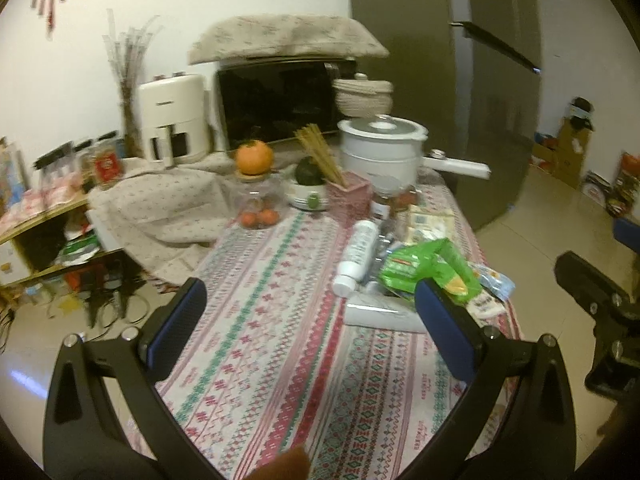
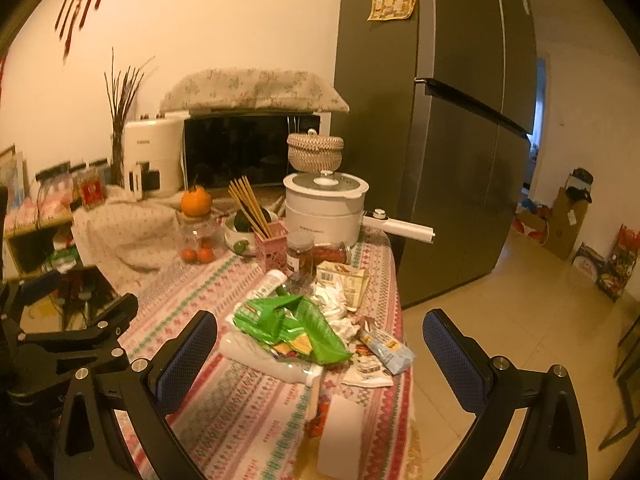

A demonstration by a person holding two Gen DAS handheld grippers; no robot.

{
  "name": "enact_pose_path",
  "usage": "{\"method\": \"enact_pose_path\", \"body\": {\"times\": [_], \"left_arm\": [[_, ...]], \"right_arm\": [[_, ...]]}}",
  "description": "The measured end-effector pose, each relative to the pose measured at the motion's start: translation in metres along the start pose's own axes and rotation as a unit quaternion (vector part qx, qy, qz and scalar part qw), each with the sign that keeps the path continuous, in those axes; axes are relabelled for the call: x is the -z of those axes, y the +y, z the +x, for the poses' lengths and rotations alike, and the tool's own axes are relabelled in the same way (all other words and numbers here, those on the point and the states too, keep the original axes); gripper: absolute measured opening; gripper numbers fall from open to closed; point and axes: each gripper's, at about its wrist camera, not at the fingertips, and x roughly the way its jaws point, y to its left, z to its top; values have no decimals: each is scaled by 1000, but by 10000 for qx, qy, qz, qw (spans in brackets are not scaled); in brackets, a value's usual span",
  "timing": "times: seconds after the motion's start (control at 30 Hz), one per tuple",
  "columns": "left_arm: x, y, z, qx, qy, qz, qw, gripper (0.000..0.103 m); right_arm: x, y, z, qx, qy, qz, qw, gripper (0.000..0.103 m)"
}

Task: Collect trash
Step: 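Reach the left tool to the white paper sheet and grasp it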

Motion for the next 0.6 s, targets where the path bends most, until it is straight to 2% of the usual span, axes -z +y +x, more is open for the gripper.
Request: {"method": "enact_pose_path", "body": {"times": [0.1,0.23,0.37,0.47,0.53,0.6], "left_arm": [[3,-7,17,114,425,208,9988,103],[8,-13,47,370,1192,419,9913,103],[14,-27,71,815,1935,689,9753,102],[19,-42,79,1227,2231,724,9643,100],[23,-49,84,1494,2397,666,9570,96],[27,-58,90,1786,2639,588,9460,85]], "right_arm": [[2,-4,8,-96,279,0,9996,103],[8,-16,21,-196,799,93,9966,103],[22,-30,39,-221,1392,207,9898,103],[33,-37,48,-192,1719,201,9847,103],[44,-42,56,-99,2056,124,9785,103],[56,-47,63,26,2350,-4,9720,103]]}}
